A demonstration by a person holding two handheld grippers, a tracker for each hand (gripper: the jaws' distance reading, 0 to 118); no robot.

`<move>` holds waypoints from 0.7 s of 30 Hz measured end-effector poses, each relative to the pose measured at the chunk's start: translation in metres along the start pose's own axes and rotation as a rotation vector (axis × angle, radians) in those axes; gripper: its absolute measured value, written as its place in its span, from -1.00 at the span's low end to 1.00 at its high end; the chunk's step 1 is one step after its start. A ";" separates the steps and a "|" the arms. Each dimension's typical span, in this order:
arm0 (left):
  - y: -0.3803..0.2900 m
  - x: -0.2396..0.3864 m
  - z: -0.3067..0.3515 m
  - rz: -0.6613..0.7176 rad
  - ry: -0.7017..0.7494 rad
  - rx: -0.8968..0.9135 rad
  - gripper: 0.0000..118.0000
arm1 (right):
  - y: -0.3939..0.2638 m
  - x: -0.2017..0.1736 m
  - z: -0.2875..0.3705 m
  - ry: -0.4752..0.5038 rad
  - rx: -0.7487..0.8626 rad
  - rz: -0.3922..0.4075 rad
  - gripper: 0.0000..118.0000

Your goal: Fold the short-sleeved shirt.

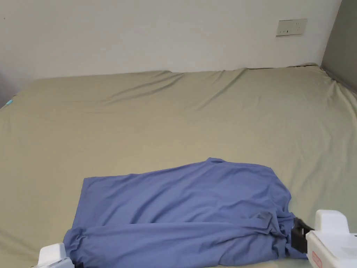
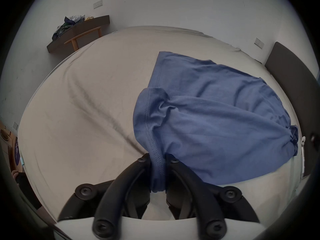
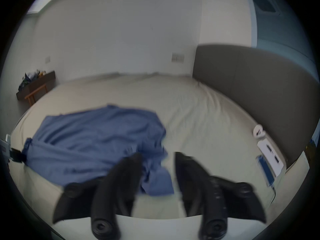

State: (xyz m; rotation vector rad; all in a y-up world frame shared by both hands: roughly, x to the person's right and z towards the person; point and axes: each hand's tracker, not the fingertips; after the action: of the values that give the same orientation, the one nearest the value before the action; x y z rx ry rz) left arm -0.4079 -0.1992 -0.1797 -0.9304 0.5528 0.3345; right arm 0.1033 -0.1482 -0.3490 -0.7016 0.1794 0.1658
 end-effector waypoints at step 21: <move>0.000 -0.023 0.060 0.071 -0.068 0.103 -0.85 | -0.024 0.007 -0.005 0.125 -0.134 -0.081 -0.72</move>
State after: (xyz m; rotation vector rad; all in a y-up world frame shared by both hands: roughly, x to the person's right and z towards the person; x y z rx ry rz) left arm -0.4089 -0.1505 -0.1378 -0.7981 0.5362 0.3969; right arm 0.1142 -0.1687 -0.3391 -0.8520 0.2605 0.0566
